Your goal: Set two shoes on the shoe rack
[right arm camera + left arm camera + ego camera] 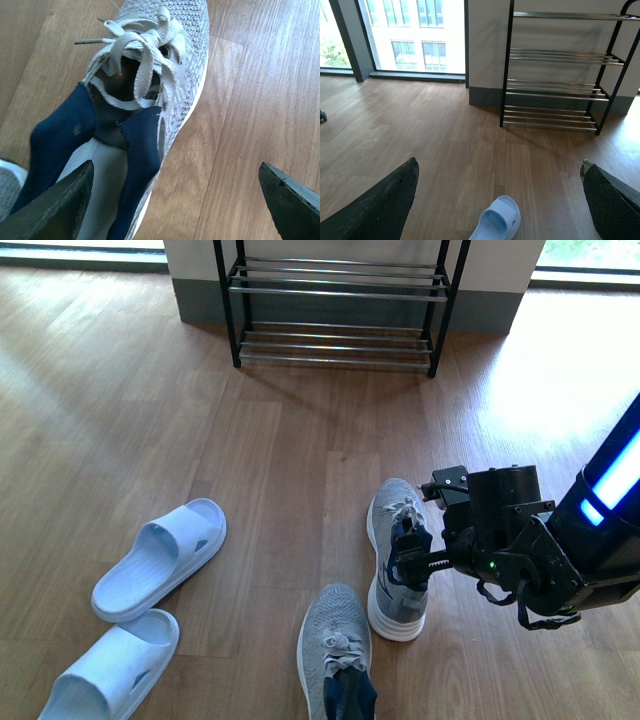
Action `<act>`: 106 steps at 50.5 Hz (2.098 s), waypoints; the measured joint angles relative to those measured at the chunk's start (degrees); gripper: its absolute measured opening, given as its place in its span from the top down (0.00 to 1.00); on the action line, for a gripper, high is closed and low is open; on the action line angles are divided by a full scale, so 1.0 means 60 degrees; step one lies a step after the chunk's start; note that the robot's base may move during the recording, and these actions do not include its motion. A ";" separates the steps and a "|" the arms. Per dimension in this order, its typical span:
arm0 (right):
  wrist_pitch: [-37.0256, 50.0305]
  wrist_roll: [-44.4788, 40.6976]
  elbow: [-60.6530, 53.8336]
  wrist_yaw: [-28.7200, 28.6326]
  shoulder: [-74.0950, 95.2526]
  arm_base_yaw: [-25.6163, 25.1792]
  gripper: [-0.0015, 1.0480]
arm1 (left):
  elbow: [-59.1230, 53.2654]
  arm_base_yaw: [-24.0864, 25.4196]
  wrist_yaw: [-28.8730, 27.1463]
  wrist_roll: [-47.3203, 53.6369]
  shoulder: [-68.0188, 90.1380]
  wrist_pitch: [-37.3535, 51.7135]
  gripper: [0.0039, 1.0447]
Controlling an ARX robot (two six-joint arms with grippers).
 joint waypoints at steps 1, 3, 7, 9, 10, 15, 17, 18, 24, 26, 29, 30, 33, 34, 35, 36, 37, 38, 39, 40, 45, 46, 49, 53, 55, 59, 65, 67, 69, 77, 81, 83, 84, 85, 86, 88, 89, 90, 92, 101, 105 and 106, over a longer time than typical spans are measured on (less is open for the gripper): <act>-0.0051 -0.0004 0.0127 0.0033 0.0080 -0.0015 0.09 | 0.0000 0.0000 0.0000 0.0000 0.0000 0.0000 0.09; -0.0073 -0.0033 0.0266 0.0131 0.0182 -0.0029 0.09 | 0.0000 0.0000 0.0000 0.0000 0.0000 0.0000 0.09; -0.0178 -0.0036 0.0572 0.0386 0.0379 -0.0015 0.20 | 0.0000 0.0000 0.0000 0.0000 0.0000 0.0000 0.09; -0.0200 -0.0036 0.0659 0.0514 0.0441 0.0011 0.27 | 0.0000 0.0000 0.0000 0.0000 0.0000 0.0000 0.09; -0.0280 -0.0022 0.0714 0.0572 0.0481 0.0036 0.32 | 0.0000 0.0000 0.0000 0.0000 0.0000 0.0000 0.09; -0.0554 0.0135 0.0816 0.0769 0.0532 0.0080 0.50 | 0.0000 0.0000 0.0000 0.0000 0.0000 0.0000 0.09; -0.0699 0.0270 0.0849 0.0841 0.0532 0.0084 0.57 | 0.0000 0.0000 0.0000 0.0000 0.0000 0.0000 0.09; -0.0769 0.0324 0.0871 0.0885 0.0532 0.0080 0.62 | 0.0000 0.0000 0.0000 0.0000 0.0000 0.0000 0.09; -0.0951 0.0703 0.0860 0.0976 0.0528 0.0033 0.81 | 0.0000 0.0000 0.0000 0.0000 0.0000 0.0000 0.09; -0.1016 0.0852 0.0805 0.1031 0.0499 -0.0007 0.88 | 0.0000 0.0000 0.0000 0.0000 0.0000 0.0000 0.09; -0.1042 0.1035 0.0648 0.1035 0.0404 -0.0058 0.96 | 0.0000 0.0000 0.0000 0.0000 0.0000 0.0000 0.09; -0.1053 0.1086 0.0517 0.1045 0.0317 -0.0098 0.98 | 0.0000 0.0000 0.0000 0.0000 0.0000 0.0000 0.09; -0.1053 0.1246 0.0138 0.1049 0.0066 -0.0197 0.98 | 0.0000 0.0000 0.0000 0.0000 0.0000 0.0000 0.09; -0.1053 0.1249 0.0000 0.1064 -0.0029 -0.0233 0.98 | 0.0000 0.0000 0.0000 0.0000 0.0000 0.0000 0.09; -0.1049 0.1246 -0.0164 0.1137 -0.0142 -0.0266 0.99 | 0.0000 0.0000 0.0000 0.0000 0.0000 0.0000 0.09; -0.1049 0.1246 -0.0244 0.1173 -0.0204 -0.0280 0.99 | 0.0000 0.0000 0.0000 0.0000 0.0000 0.0000 0.09; -0.1042 0.1231 -0.0430 0.1191 -0.0342 -0.0324 0.99 | 0.0000 0.0000 0.0000 0.0000 0.0000 0.0000 0.09; -0.1042 0.1224 -0.0521 0.1195 -0.0419 -0.0346 0.99 | 0.0000 0.0000 0.0000 0.0000 0.0000 0.0000 0.09; -0.1042 0.1224 -0.0707 0.1177 -0.0586 -0.0408 0.99 | 0.0000 0.0000 0.0000 0.0000 0.0000 0.0000 0.09; -0.1042 0.1217 -0.0805 0.1173 -0.0674 -0.0433 0.99 | 0.0000 0.0000 0.0000 0.0000 0.0000 0.0000 0.09; -0.0878 0.0852 -0.1781 0.1220 -0.1687 -0.0648 0.99 | 0.0000 0.0000 0.0000 0.0000 0.0000 0.0000 0.09; -0.0805 0.0761 -0.2025 0.1206 -0.1953 -0.0699 0.99 | 0.0000 0.0000 0.0000 0.0000 0.0000 0.0000 0.09; -0.0656 0.0412 -0.2914 0.1169 -0.3016 -0.0871 0.99 | 0.0000 0.0000 0.0000 0.0000 0.0000 0.0000 0.09; -0.0455 -0.0248 -0.4269 0.0951 -0.4827 -0.1173 0.99 | 0.0000 0.0000 0.0000 0.0000 0.0000 0.0000 0.09; -0.0448 -0.0568 -0.4943 0.0688 -0.5803 -0.1348 0.99 | 0.0000 0.0000 0.0000 0.0000 0.0000 0.0000 0.09; -0.0659 -0.1053 -0.6025 0.0332 -0.7501 -0.1636 0.99 | 0.0000 0.0000 0.0000 0.0000 0.0000 0.0000 0.09; -0.1996 -0.1577 -0.7380 -0.0379 -1.0502 -0.2058 0.99 | 0.0000 0.0000 0.0000 0.0000 0.0000 0.0000 0.09; -0.2798 -0.1716 -0.7781 -0.0648 -1.1887 -0.2244 0.99 | 0.0000 0.0000 0.0000 0.0000 0.0000 0.0000 0.09; -0.3727 -0.1872 -0.8043 -0.0947 -1.3333 -0.2430 0.99 | 0.0000 0.0000 0.0000 0.0000 0.0000 0.0000 0.09; -0.7129 -0.2200 -0.8204 -0.2040 -1.8436 -0.3231 0.99 | 0.0000 0.0000 0.0000 0.0000 0.0000 0.0000 0.09; -0.8786 -0.2248 -0.8164 -0.2758 -2.0746 -0.3891 0.99 | 0.0000 0.0000 0.0000 0.0000 0.0000 0.0000 0.09; -0.9096 -0.2240 -0.8164 -0.2801 -2.1321 -0.4044 0.99 | 0.0000 0.0000 0.0000 0.0000 0.0000 0.0000 0.09; -0.9129 -0.2240 -0.8164 -0.2805 -2.1420 -0.4062 0.99 | 0.0000 0.0000 0.0000 0.0000 0.0000 0.0000 0.09; -0.9162 -0.2237 -0.8160 -0.2805 -2.1569 -0.4087 0.99 | 0.0000 0.0000 0.0000 0.0000 0.0000 0.0000 0.09; -0.9165 -0.2237 -0.8145 -0.2809 -2.1664 -0.4109 0.99 | 0.0000 0.0000 0.0000 0.0000 0.0000 0.0000 0.09; -0.9165 -0.2237 -0.8120 -0.2823 -2.1719 -0.4131 0.99 | 0.0000 0.0000 0.0000 0.0000 0.0000 0.0000 0.09; -0.9165 -0.2240 -0.8120 -0.2830 -2.1722 -0.4138 0.99 | 0.0000 0.0000 0.0000 0.0000 0.0000 0.0000 0.09; -0.9165 -0.2240 -0.8120 -0.2834 -2.1726 -0.4138 0.99 | 0.0000 0.0000 0.0000 0.0000 0.0000 0.0000 0.09; -0.9169 -0.2240 -0.8120 -0.2838 -2.1726 -0.4138 0.99 | 0.0000 0.0000 0.0000 0.0000 0.0000 0.0000 0.09; -0.5654 -0.0084 -0.9872 -0.3373 -2.2870 -0.3621 0.99 | 0.0000 0.0000 0.0004 0.0000 0.0000 0.0000 0.09; -0.5606 0.0335 -1.0214 -0.2943 -2.3296 -0.3067 0.99 | 0.0000 0.0000 0.0000 0.0000 0.0000 0.0000 0.09; -0.5610 0.0368 -1.0291 -0.2867 -2.3369 -0.2965 0.99 | 0.0000 0.0000 0.0000 0.0000 0.0000 0.0000 0.09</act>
